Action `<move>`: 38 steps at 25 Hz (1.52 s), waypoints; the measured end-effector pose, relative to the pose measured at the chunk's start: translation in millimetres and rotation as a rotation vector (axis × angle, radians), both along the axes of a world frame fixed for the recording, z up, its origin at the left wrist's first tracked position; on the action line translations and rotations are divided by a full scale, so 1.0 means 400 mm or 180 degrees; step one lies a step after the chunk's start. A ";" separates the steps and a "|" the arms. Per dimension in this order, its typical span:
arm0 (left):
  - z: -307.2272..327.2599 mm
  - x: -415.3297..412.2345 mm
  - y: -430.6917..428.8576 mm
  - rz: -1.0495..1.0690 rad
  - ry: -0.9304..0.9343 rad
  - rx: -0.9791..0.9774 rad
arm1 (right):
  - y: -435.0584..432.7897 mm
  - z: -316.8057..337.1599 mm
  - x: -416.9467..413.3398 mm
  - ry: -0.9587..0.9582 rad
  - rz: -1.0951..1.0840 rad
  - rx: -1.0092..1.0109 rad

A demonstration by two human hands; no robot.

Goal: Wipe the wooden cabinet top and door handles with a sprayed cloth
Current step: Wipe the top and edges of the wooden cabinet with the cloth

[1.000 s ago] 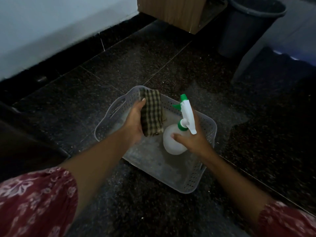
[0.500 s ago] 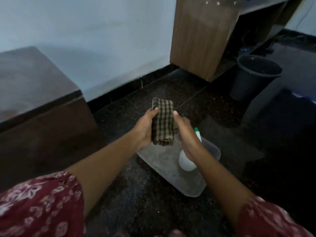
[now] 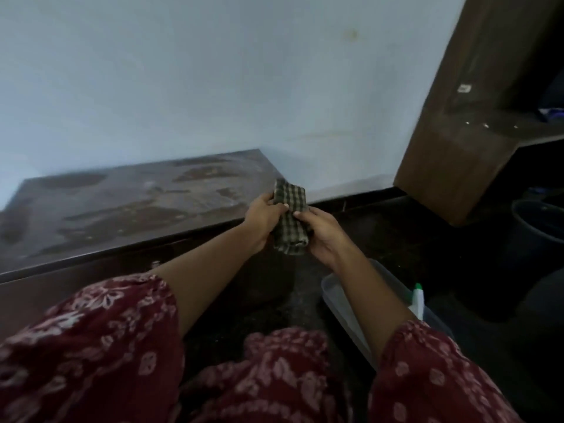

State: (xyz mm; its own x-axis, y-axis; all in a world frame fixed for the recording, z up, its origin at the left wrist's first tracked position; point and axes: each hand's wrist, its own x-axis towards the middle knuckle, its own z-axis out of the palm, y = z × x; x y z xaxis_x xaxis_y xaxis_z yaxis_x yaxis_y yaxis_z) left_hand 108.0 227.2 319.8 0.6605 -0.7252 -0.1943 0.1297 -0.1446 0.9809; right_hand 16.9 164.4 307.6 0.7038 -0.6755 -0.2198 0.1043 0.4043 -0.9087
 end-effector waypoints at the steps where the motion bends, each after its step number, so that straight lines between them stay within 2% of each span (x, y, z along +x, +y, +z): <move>1: 0.017 0.029 0.032 0.0068 0.0018 -0.0099 | 0.021 0.016 0.033 -0.0055 0.0050 0.0110; 5: 0.065 0.176 0.208 0.0388 -0.0097 -0.0227 | 0.121 0.044 0.209 -0.0146 0.0587 0.0530; 9: 0.075 0.334 0.415 0.0626 -0.0256 -0.0050 | 0.270 0.057 0.401 -0.0423 0.1101 0.0739; 11: 0.053 0.405 0.507 0.0851 -0.0517 0.0109 | 0.343 0.040 0.485 -0.0417 0.1286 0.0837; 14: -0.009 0.503 0.651 0.1495 -0.1536 0.0920 | 0.442 0.003 0.607 -0.0487 0.1681 0.0992; 16: -0.030 0.553 0.717 0.1638 -0.2264 0.1827 | 0.481 0.000 0.680 -0.0540 0.1871 0.0789; 17: -0.028 0.575 0.742 0.1592 -0.2467 0.2202 | 0.499 0.004 0.711 -0.0467 0.1885 0.0451; 19: -0.014 0.611 0.781 0.1311 -0.2593 0.2627 | 0.516 0.016 0.759 -0.0001 0.1855 -0.0798; 21: -0.007 0.645 0.825 0.0859 -0.2529 0.2914 | 0.524 0.032 0.796 0.0388 0.2103 -0.2621; 22: -0.016 0.661 0.848 0.0627 -0.2477 0.3054 | 0.531 0.036 0.812 0.0398 0.2302 -0.3587; 24: -0.039 0.686 0.885 0.0248 -0.2344 0.3327 | 0.560 0.030 0.835 -0.0048 0.2751 -0.5102; 27: -0.061 0.713 0.912 -0.0026 -0.2094 0.3553 | 0.597 -0.026 0.854 -0.0978 0.3281 -0.6702; 29: -0.073 0.725 0.917 -0.0110 -0.1948 0.3519 | 0.599 -0.064 0.865 -0.1431 0.3236 -0.7202; 33: -0.105 0.747 0.890 -0.0163 -0.1770 0.3234 | 0.583 -0.074 0.932 -0.1660 0.3446 -0.7011; 38: -0.096 0.783 0.828 0.0045 -0.2119 0.3125 | 0.533 -0.067 1.086 -0.0863 0.3287 -0.6897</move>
